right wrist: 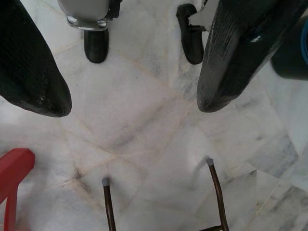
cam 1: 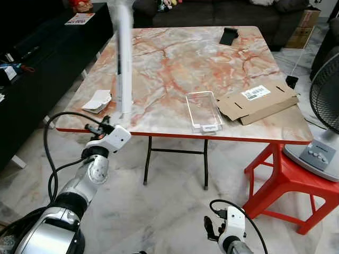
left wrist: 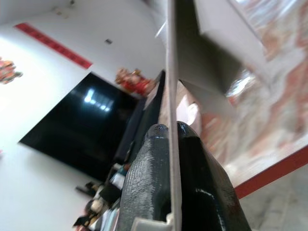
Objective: Picking trash to rubbish bin
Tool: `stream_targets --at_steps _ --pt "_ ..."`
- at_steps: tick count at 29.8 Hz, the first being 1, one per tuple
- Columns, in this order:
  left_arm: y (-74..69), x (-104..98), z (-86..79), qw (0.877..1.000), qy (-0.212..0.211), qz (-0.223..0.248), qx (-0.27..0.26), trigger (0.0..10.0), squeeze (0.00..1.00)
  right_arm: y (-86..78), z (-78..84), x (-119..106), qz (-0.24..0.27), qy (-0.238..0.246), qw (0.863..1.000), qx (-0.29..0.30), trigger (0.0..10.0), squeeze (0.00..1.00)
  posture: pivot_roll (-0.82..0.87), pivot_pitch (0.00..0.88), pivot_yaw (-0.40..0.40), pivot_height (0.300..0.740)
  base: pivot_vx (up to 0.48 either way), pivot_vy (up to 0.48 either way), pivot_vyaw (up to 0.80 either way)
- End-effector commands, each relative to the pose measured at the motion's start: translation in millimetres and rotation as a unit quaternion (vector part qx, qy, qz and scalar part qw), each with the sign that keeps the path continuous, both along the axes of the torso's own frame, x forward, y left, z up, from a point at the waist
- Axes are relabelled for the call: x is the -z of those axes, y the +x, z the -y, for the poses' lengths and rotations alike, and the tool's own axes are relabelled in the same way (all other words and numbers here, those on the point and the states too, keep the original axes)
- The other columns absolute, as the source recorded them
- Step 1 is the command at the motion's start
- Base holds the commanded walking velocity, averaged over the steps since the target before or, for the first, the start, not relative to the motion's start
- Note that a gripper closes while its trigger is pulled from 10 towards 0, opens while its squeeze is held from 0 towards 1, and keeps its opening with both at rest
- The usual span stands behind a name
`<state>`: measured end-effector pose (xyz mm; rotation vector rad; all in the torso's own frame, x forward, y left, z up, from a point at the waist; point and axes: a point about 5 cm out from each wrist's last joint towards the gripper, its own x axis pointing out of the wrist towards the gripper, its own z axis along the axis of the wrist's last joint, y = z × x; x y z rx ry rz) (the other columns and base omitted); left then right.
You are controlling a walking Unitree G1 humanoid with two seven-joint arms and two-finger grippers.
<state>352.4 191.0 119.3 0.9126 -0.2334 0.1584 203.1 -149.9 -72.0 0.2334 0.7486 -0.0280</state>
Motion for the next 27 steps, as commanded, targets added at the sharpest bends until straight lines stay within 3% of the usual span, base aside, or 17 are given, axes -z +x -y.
stream_targets --at_steps 1,7,10,17,18,21,25,27 --pt "-3.9 0 -9.3 0.999 0.007 0.019 -0.028 10.0 0.0 -2.0 -1.4 2 -0.008 -0.001 1.0 -0.002 10.0 0.0 0.09 0.082 0.038 0.74 0.0 0.0 0.0" --pt "-12.7 13 -17.1 0.999 0.004 0.011 -0.047 10.0 0.0 -3.0 -0.2 2 -0.009 -0.003 1.0 -0.001 10.0 0.0 0.09 0.083 0.04 0.74 0.0 0.0 0.0" --pt "-18.1 24 -21.1 0.998 -0.024 -0.013 -0.051 10.0 0.0 -3.3 0.2 2 -0.009 -0.003 1.0 0.0 10.0 0.0 0.09 0.084 0.04 0.74 0.0 0.0 0.0" --pt "-27.8 43 -13.4 0.993 -0.101 -0.061 -0.022 10.0 0.0 -3.3 -1.2 2 -0.01 -0.002 1.0 -0.002 10.0 0.0 0.09 0.087 0.038 0.74 0.0 0.0 0.0" --pt "-30.3 52 -9.9 0.986 -0.136 -0.092 -0.012 10.0 0.0 -2.8 -1.5 2 -0.009 -0.001 1.0 -0.003 10.0 0.0 0.09 0.086 0.036 0.74 0.0 0.0 0.0" --pt "-36.0 66 -9.1 0.977 -0.167 -0.131 -0.011 10.0 0.0 -1.9 -1.9 2 -0.008 -0.001 1.0 -0.004 10.0 0.0 0.09 0.085 0.036 0.74 0.0 0.0 0.0" --pt "-47.5 88 -22.4 0.95 -0.238 -0.196 -0.057 10.0 0.0 -0.9 -1.9 1 -0.007 -0.002 1.0 -0.005 10.0 0.0 0.09 0.084 0.035 0.74 0.0 0.0 0.0" --pt "-53.6 96 -31.1 0.939 -0.254 -0.219 -0.082 10.0 0.0 -0.9 -1.6 1 -0.007 -0.002 1.0 -0.006 10.0 0.0 0.08 0.083 0.035 0.74 0.0 0.0 0.0"
